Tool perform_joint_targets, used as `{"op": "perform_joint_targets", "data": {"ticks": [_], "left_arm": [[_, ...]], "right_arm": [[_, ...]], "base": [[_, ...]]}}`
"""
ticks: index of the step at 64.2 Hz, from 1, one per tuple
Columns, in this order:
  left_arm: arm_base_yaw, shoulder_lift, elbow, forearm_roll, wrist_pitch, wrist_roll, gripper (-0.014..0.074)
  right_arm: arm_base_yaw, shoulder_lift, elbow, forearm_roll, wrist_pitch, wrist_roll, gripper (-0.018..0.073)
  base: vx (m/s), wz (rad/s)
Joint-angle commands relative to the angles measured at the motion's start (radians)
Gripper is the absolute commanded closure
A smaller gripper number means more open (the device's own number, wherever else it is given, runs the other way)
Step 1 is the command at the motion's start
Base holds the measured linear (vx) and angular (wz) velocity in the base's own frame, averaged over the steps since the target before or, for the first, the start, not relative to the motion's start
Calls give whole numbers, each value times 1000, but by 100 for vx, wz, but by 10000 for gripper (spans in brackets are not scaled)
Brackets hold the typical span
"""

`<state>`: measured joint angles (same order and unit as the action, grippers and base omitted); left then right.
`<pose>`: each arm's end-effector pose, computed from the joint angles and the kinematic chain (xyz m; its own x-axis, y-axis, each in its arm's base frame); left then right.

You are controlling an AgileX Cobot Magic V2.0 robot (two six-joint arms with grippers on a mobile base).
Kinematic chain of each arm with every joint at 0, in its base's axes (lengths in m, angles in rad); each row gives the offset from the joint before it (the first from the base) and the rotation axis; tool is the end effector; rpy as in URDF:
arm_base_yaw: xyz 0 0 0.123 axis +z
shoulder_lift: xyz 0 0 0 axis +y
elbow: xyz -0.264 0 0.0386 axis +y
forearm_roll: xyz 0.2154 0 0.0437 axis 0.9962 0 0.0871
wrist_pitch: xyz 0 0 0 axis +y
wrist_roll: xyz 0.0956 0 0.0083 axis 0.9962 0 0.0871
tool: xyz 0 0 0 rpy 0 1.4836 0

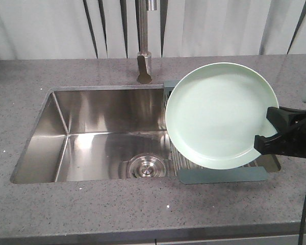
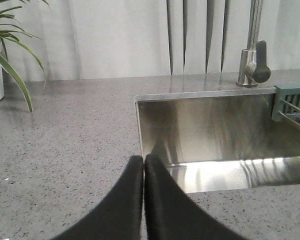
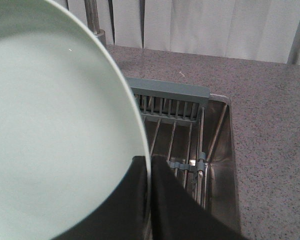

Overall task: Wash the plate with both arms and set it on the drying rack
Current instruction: 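Hold the plate above the dish rack while approaching the sink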

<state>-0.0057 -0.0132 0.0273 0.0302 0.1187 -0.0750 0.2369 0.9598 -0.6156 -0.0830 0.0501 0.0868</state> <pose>0.0474 0.0001 0.1943 -0.0456 -0.0447 -0.9980 0.0001 0.9990 -0.0448 0.1839 0.0440 0.3008 -0.2946 -0.0671 -0.9533 -0.2297 0.9733 0.0025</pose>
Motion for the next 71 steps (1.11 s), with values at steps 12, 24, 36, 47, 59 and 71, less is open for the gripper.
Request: {"op": "perform_joint_targets", "data": {"ticks": [12,24,36,47,59,71], "left_arm": [[-6,-13,15,-8,-69,-11,602],[-6,-13,15,-8,-69,-11,602],[-6,-13,15,-8,-69,-11,602],[-6,-13,15,-8,-69,-11,602],[-6,-13,15,-8,-69,-11,602],[-6,-13,15,-8,-69,-11,602]], "right_arm": [[-5,-14,-30,-6,-80,-7,569],[-5,-14,-30,-6,-80,-7,569],[-5,-14,-30,-6,-80,-7,569],[-5,-14,-30,-6,-80,-7,569],[-5,-14,-30,-6,-80,-7,569],[-5,-14,-30,-6,-80,-7,569]], "base": [[4,-5],[5,0],[7,2],[7,0],[7,0],[6,1]]}}
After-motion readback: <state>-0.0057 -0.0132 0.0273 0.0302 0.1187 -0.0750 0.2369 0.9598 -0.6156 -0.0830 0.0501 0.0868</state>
